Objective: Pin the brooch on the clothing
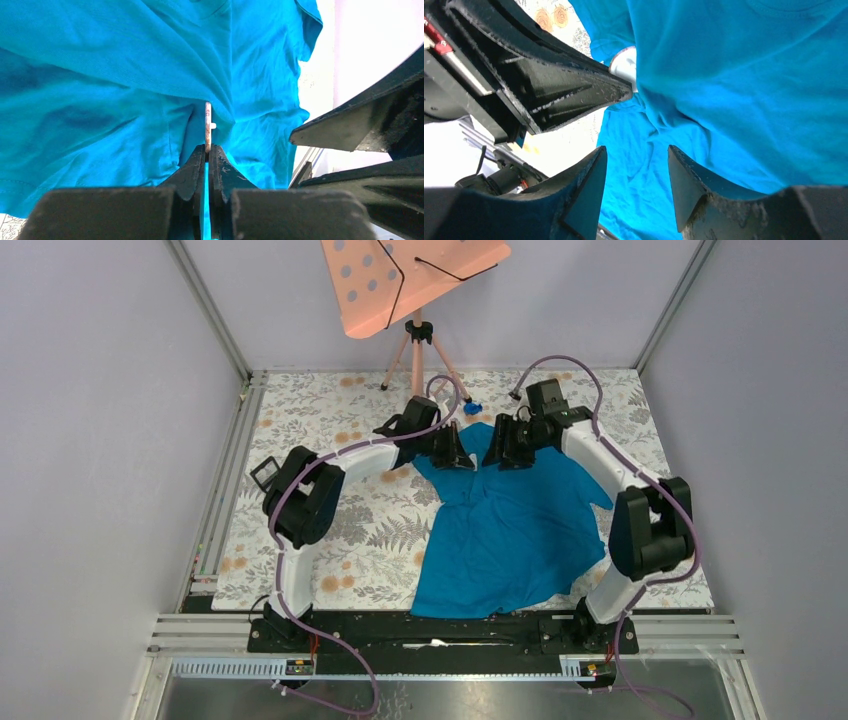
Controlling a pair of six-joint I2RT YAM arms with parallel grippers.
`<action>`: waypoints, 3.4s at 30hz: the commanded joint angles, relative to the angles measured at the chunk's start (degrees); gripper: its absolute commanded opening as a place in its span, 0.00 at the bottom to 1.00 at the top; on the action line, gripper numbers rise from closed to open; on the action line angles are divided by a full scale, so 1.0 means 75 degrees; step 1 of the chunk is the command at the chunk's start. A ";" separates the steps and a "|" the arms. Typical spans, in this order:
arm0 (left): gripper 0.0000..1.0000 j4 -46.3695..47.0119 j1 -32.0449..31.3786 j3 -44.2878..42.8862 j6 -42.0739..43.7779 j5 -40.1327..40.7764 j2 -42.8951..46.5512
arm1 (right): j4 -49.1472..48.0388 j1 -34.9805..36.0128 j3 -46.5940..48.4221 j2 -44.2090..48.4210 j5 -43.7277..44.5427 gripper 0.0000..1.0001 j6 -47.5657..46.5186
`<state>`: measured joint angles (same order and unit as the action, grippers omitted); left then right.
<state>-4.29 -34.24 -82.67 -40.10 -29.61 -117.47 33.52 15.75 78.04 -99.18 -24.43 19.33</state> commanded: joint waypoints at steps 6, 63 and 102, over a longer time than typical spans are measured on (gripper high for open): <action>0.00 0.0212 0.0042 0.0305 0.0140 -0.0133 0.0336 | -0.2922 0.0281 -0.2206 0.1664 0.1155 0.55 0.0315; 0.00 0.0895 0.0253 0.0804 0.0321 -0.0754 0.0918 | -0.7579 0.0889 -0.5032 0.1963 0.0882 0.42 0.0021; 0.00 0.1734 0.0076 0.1162 0.1171 -0.1097 0.1444 | -0.5691 0.1030 -0.3617 0.0727 0.0596 0.00 -0.0313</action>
<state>1.85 -32.91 -73.71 -33.76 -34.28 -111.77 -13.82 22.74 47.90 -91.96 -19.00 17.76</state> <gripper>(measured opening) 0.024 0.014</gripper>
